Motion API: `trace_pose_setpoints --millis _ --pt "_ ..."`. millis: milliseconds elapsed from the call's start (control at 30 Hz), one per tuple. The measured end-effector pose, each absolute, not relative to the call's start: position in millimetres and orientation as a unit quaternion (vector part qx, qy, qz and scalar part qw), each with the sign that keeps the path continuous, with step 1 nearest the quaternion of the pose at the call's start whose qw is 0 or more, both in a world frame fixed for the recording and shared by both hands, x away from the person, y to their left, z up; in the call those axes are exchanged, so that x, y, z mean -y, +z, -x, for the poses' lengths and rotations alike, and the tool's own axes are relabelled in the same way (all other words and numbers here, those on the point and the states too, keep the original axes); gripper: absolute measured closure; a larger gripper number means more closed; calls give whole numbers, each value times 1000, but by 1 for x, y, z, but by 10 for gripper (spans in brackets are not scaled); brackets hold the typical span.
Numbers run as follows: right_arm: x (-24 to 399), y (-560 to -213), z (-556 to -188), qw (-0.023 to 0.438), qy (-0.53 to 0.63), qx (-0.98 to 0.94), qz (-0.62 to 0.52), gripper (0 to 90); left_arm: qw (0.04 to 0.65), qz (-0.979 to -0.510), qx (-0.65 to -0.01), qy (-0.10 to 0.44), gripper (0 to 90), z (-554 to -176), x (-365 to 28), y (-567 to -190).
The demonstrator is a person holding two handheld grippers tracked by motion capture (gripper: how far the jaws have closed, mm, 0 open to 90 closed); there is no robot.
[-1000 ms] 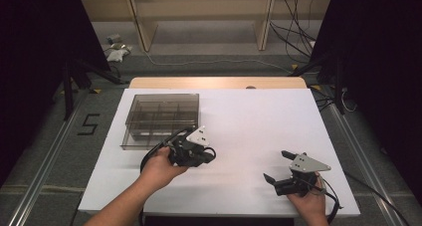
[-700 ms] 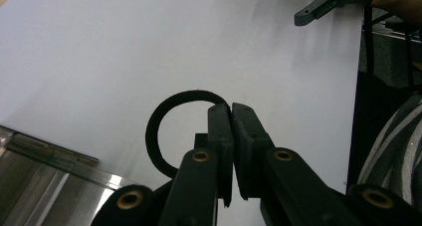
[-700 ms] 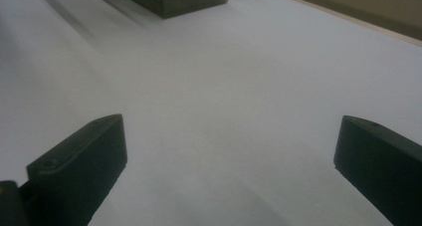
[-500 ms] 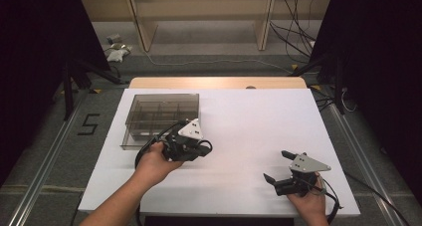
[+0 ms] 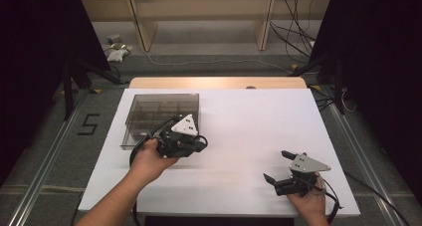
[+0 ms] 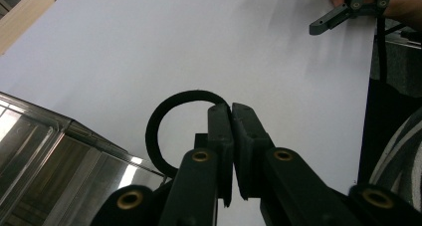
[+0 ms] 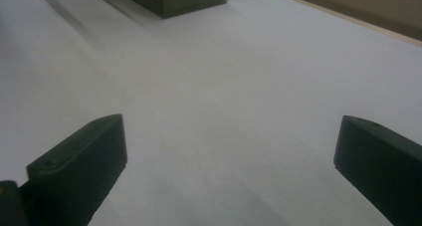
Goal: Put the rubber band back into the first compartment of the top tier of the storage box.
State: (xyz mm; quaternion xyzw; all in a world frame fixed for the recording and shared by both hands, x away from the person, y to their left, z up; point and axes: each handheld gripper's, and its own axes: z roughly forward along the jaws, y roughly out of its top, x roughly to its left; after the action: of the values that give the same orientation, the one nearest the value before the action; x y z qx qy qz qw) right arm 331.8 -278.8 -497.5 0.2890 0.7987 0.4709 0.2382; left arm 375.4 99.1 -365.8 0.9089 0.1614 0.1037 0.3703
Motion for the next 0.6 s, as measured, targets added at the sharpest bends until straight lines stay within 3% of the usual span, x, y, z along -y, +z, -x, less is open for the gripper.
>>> trace_pose_setpoints --millis 600 --pt "279 -498 -332 236 469 -800 -290 14 363 -903 -192 128 867 -381 -129 -356"
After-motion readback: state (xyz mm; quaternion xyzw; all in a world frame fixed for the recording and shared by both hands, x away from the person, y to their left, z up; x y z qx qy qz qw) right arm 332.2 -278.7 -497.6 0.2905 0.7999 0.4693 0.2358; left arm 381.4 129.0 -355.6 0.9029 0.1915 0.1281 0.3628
